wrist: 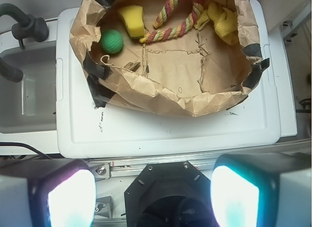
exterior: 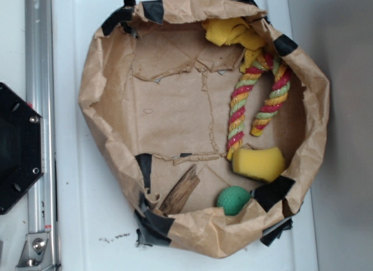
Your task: Grab the wood chip.
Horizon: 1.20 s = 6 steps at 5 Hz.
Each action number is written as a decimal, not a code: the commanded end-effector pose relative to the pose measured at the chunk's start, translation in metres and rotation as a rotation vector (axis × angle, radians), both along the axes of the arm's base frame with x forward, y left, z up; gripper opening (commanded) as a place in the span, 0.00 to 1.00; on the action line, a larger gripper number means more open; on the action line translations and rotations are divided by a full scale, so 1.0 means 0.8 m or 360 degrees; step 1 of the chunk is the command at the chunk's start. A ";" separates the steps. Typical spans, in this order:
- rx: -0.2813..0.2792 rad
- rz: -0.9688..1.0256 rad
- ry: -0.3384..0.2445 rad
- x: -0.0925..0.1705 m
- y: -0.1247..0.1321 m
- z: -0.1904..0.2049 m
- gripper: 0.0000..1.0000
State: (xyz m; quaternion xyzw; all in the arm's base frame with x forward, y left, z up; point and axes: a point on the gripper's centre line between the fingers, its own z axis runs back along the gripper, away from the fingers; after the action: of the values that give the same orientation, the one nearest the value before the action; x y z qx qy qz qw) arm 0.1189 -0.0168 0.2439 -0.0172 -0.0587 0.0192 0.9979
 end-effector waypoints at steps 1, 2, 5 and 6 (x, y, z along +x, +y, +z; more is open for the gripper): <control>0.0000 0.0000 0.0000 0.000 0.000 0.000 1.00; -0.0049 0.0180 0.0047 0.062 0.006 -0.049 1.00; -0.0245 0.0656 0.0292 0.151 0.010 -0.137 1.00; -0.0264 0.0666 0.0402 0.145 -0.005 -0.182 1.00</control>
State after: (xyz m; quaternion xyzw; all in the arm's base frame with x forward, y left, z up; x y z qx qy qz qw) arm 0.2360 -0.0199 0.0937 -0.0785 0.0789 0.2423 0.9638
